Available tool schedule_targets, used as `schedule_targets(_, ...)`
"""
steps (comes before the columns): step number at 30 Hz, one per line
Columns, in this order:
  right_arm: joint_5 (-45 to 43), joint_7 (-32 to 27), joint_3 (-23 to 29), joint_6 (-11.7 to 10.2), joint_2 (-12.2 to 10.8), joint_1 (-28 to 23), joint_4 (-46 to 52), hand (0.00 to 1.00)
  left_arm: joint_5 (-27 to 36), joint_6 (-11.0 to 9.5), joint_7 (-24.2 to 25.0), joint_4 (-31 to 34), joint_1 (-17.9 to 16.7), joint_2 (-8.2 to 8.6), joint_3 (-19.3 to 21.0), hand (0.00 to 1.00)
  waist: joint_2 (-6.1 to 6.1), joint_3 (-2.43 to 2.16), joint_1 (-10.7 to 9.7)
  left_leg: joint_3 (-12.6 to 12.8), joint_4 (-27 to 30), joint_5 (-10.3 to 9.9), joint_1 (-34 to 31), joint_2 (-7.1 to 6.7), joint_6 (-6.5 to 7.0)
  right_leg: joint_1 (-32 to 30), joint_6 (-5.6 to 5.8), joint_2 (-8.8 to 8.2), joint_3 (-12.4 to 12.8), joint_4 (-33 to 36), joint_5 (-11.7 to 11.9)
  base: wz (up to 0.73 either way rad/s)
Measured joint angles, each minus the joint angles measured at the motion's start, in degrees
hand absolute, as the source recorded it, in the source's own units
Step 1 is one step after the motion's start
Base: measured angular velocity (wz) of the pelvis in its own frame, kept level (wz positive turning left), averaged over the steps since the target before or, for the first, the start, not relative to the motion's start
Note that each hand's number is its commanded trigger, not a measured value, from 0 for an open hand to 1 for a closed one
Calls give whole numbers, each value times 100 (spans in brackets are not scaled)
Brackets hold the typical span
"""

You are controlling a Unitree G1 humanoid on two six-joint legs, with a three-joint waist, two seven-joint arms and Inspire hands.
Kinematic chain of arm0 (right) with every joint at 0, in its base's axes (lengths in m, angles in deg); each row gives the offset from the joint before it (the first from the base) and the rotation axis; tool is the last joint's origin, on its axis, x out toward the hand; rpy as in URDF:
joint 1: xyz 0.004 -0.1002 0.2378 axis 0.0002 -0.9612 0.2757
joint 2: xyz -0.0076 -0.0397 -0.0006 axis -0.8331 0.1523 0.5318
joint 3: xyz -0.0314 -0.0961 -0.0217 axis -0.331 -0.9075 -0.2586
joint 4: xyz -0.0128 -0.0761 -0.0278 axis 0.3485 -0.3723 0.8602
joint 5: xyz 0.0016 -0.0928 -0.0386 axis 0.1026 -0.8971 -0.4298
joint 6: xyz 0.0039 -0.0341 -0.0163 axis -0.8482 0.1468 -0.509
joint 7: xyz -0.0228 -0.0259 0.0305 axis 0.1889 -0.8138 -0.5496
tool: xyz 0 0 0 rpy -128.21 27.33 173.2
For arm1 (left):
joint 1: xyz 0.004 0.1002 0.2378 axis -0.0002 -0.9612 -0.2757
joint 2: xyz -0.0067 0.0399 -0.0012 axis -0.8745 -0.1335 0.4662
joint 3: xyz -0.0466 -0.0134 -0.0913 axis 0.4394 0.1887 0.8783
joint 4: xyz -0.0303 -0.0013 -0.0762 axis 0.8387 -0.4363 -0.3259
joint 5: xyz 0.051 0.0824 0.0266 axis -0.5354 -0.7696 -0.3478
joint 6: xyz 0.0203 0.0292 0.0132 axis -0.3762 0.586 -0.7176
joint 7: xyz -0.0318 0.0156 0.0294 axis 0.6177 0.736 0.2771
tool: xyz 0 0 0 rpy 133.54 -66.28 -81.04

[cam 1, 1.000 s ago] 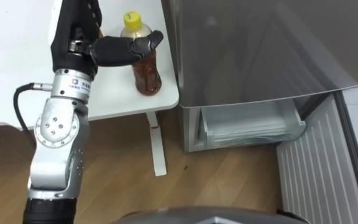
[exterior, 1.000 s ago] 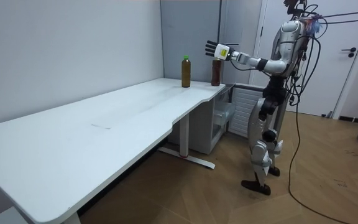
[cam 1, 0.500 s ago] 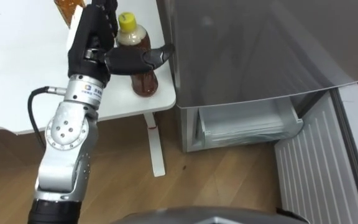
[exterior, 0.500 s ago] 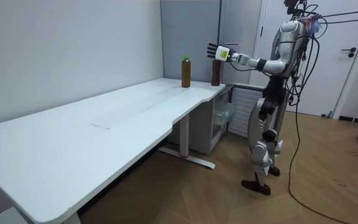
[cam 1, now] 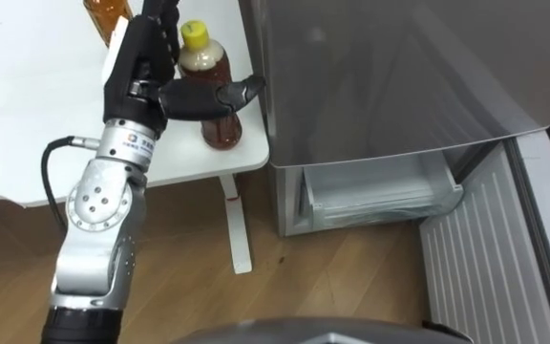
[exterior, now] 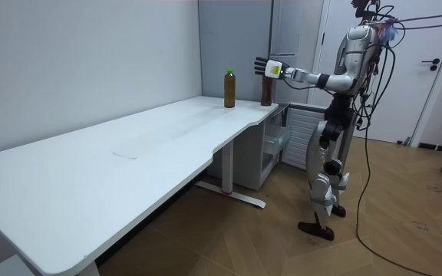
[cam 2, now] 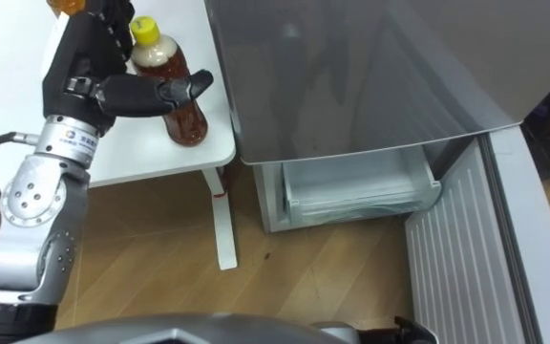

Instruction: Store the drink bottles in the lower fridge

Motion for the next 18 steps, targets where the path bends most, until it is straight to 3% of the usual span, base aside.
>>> schedule_targets(4,-32,0,0,0,-4,1,19,0,-1,100,2,-76,0,0,0,0,-5,1,4,1,11,0,-4,0,0,-12,1,-1,1,-8,-2,0)
schedule_targets(18,-131,-86,1,-17,-18,-15,82,0,-274,97,-38,-74,1,-1,37,0,45,-18,3,0,105,0,-106,0,1,-84,-4,-5,3,8,-3,0)
